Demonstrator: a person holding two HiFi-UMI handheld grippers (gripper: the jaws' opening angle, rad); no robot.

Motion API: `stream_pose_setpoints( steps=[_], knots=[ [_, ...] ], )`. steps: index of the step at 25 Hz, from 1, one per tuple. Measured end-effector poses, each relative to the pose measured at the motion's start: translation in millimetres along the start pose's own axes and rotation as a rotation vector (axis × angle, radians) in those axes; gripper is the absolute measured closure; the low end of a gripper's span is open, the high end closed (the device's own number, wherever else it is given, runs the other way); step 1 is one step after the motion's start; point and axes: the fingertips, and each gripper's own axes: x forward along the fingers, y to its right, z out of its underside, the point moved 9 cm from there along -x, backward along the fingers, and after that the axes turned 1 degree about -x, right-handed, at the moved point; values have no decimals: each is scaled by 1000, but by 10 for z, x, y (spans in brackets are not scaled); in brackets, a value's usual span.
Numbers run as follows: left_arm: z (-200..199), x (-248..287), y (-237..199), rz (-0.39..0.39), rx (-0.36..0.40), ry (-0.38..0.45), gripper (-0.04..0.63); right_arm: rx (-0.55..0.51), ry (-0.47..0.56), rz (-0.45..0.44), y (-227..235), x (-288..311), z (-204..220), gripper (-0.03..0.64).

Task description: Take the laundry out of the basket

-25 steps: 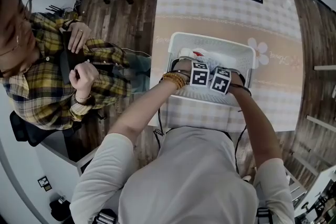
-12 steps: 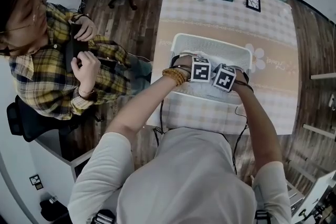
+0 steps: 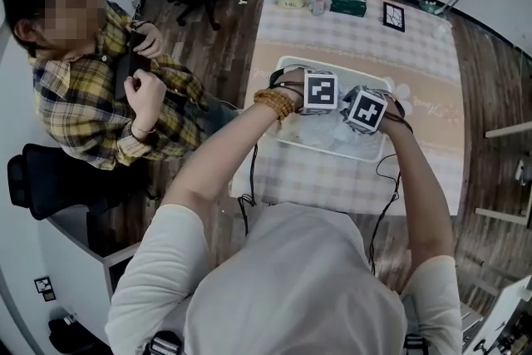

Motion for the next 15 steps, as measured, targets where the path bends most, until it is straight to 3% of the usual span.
stream_pose_setpoints(
  steps=[6, 11, 15],
  knots=[
    [-147, -483, -39, -71, -19, 0, 487, -9, -98, 130, 150, -508, -24, 555],
    [-300, -965, -117, -107, -37, 54, 488, -72, -3, 146, 258, -964, -295, 555],
    [-394, -1176, -140, -137, -42, 62, 488, -86, -22, 185, 300, -1199, -340, 555]
  ],
)
